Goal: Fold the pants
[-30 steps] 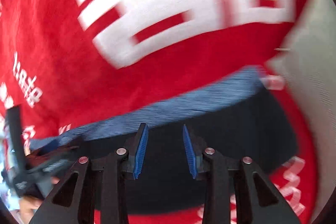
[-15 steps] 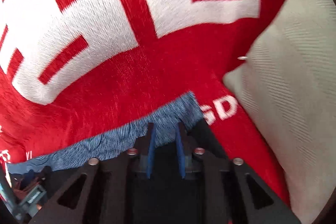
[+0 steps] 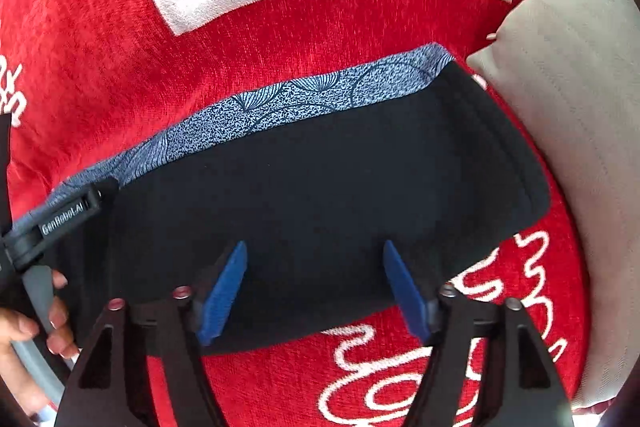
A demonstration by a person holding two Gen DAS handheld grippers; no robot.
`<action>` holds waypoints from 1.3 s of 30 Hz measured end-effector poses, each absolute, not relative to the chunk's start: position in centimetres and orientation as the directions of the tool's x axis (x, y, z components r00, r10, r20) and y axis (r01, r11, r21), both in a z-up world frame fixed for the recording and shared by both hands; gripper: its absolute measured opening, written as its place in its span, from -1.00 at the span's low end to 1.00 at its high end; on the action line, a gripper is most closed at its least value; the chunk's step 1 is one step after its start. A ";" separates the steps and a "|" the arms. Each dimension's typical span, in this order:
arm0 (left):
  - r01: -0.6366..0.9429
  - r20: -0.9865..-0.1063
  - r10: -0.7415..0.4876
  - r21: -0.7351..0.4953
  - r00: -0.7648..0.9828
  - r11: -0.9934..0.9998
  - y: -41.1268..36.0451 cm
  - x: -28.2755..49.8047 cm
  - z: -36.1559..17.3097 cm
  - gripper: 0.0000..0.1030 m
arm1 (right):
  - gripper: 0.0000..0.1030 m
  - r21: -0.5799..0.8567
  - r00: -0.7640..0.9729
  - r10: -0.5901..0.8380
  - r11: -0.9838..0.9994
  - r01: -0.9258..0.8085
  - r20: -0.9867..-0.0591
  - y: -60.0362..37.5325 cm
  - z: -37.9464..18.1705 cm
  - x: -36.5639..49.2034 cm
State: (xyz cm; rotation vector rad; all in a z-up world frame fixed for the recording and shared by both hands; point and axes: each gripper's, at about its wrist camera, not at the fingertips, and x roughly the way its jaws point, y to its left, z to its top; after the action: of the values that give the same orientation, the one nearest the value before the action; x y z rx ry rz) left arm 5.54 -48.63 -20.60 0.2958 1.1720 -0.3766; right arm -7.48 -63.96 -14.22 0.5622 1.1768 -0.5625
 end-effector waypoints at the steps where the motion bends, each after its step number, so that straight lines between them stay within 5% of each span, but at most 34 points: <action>1: 0.435 -0.932 -0.132 0.030 0.337 0.900 -48.6 5.5 -20.6 1.00 | 0.47 0.124 0.288 -0.106 0.725 0.677 -0.952 -64.2 -14.2 -7.5; 22: 0.444 -0.942 -0.131 0.021 0.309 0.896 -48.4 5.9 -20.2 1.00 | 0.54 0.180 0.328 -0.070 0.718 0.672 -0.942 -65.3 -13.4 -9.8; 31: 0.546 -0.929 -0.188 0.018 0.320 0.838 -46.9 3.5 -15.7 1.00 | 0.54 0.309 0.386 0.010 0.619 0.722 -0.922 -67.1 -11.8 -12.1; 39: 0.499 -0.946 -0.069 0.104 0.317 0.860 -40.5 1.2 -16.4 1.00 | 0.48 0.452 0.461 0.145 0.582 0.675 -0.875 -63.6 -10.6 -14.3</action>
State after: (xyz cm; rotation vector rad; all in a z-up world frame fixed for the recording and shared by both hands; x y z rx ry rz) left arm 1.18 -40.52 -16.39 0.4164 1.1980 -0.3883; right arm -14.27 -63.56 -10.56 0.9215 1.0678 -0.3905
